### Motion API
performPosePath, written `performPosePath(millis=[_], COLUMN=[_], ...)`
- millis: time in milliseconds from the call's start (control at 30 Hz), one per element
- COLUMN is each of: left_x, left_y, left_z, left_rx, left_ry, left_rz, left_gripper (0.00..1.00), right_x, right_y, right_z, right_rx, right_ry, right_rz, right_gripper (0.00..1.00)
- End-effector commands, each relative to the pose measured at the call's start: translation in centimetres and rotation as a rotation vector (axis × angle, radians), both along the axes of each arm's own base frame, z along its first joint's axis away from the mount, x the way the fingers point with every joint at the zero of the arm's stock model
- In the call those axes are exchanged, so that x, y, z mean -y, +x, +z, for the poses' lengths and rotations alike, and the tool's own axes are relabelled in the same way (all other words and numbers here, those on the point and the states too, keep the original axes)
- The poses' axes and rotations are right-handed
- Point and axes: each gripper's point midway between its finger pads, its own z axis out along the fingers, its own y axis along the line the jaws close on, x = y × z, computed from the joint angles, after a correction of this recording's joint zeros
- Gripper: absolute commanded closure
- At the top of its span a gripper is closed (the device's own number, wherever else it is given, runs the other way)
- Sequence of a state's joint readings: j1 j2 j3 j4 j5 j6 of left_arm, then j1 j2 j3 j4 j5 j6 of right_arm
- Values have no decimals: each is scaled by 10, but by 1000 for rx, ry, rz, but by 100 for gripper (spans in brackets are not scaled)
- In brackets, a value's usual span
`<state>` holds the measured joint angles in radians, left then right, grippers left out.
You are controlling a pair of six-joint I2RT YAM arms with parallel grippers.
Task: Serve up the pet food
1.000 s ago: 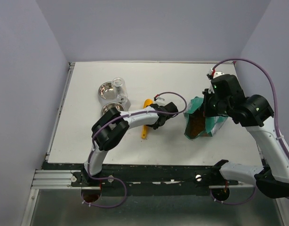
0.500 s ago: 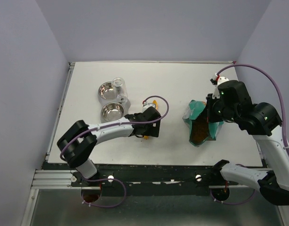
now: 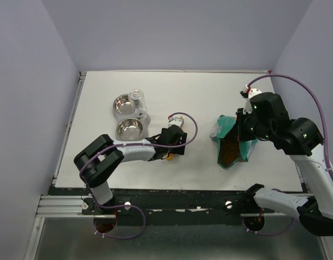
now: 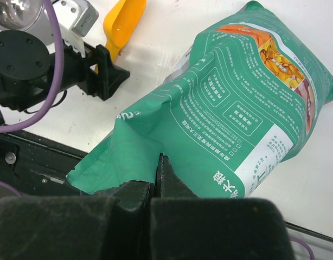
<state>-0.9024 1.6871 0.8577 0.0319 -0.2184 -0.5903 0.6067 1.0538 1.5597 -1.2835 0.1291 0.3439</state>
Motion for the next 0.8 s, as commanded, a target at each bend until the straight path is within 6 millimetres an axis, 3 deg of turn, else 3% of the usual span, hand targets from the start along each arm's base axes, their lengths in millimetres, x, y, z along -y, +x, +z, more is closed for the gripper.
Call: performPosePath(millis=[0,233,767], left_x=[-1,-19,-25], left_y=[24,21,-8], left_z=[-6,-21,-46], left_rx=[143,227,357], left_ry=[6,31,-13], left_rz=[52,138,137], left_gripper=[27,31,41], right_x=[-17,-23,-24], right_y=[10,15,21], right_z=[11,8,-10], right_rx=[60,59,20], right_ry=[64,63,23], right_rz=[46,69,63], right_gripper=[100,100,100])
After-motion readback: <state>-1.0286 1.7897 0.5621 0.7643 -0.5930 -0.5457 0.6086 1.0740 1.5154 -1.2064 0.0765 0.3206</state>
